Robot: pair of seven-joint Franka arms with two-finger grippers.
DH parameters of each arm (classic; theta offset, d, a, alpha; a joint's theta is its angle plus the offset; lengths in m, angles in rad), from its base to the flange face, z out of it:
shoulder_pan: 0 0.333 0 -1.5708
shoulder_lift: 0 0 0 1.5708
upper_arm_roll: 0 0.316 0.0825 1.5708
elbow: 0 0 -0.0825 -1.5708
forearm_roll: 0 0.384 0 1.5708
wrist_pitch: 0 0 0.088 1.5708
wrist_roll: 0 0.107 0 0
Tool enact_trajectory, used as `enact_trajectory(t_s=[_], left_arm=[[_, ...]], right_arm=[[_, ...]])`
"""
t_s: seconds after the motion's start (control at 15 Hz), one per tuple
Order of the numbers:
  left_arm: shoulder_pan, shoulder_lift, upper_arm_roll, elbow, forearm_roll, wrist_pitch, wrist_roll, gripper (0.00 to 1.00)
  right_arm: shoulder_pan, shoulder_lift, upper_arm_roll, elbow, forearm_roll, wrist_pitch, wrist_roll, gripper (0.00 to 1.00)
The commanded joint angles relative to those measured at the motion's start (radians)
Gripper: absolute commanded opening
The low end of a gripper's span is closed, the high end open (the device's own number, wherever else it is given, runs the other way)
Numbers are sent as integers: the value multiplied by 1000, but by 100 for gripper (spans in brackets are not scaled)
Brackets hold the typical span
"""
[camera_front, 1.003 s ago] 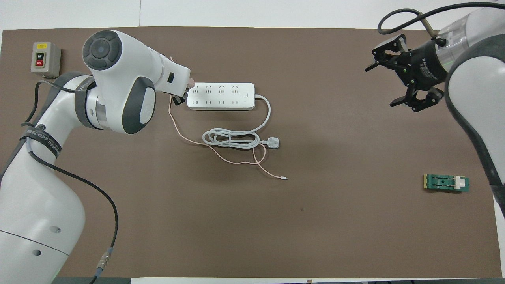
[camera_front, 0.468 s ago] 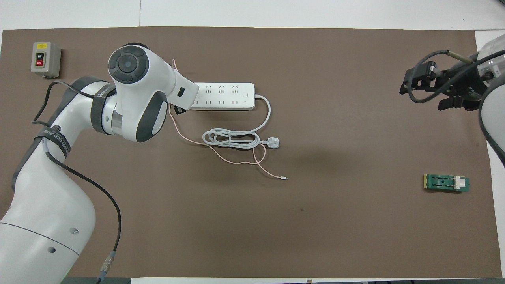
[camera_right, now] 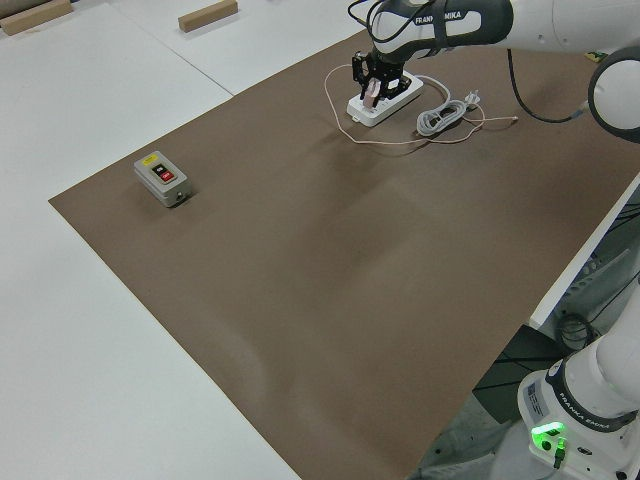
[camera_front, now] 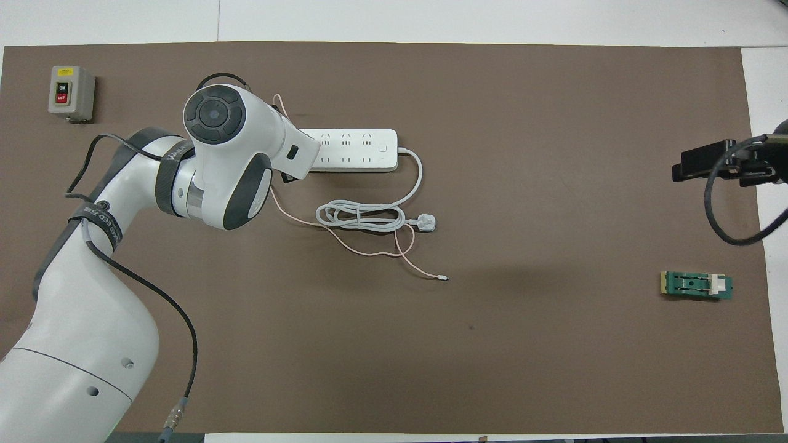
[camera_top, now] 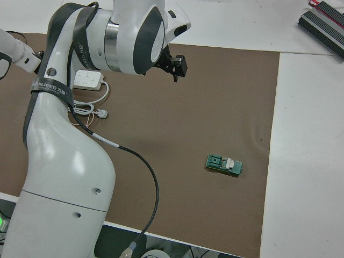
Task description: Plug charger into power strip
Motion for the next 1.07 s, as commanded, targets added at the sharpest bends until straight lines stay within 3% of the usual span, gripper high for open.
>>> enact_trajectory(t_s=[0.0, 0.27, 1.0], left_arm=[[-12, -37, 17, -43, 20, -2, 9, 0], [-19, -44, 17, -46, 22, -21, 4, 0], [-35, -53, 15, -64, 65, -41, -7, 0]], right_arm=[[-35, -65, 20, -45, -32, -60, -88, 100], [-1, -53, 20, -48, -138, -97, -110, 100], [-7, -38, 26, -41, -166, -128, -110, 100]])
